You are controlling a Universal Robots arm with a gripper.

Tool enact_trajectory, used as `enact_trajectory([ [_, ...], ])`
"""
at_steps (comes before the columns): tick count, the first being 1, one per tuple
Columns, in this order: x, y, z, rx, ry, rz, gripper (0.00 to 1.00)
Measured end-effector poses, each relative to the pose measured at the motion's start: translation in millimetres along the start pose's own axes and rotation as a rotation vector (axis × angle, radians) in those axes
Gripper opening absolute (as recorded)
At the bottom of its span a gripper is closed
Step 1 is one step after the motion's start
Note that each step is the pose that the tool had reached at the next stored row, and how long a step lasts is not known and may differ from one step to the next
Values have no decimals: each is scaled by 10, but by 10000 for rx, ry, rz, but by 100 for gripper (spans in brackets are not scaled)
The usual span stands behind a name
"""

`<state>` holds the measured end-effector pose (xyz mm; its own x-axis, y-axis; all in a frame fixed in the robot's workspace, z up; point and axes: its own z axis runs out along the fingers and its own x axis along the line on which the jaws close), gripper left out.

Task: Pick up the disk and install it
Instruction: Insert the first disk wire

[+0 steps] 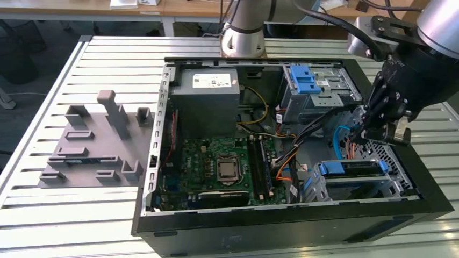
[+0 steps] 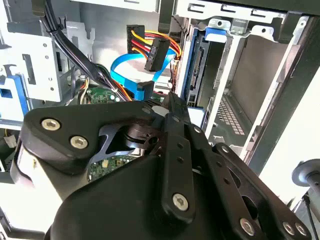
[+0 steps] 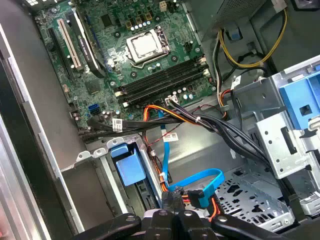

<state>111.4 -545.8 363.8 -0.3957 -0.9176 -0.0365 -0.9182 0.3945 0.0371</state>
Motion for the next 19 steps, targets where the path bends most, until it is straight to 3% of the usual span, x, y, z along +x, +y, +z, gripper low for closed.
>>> enact_trajectory([
  [6,0,0,0,-22,23,-612,11],
  [19,-5,1,-32,-24,20,-628,11],
])
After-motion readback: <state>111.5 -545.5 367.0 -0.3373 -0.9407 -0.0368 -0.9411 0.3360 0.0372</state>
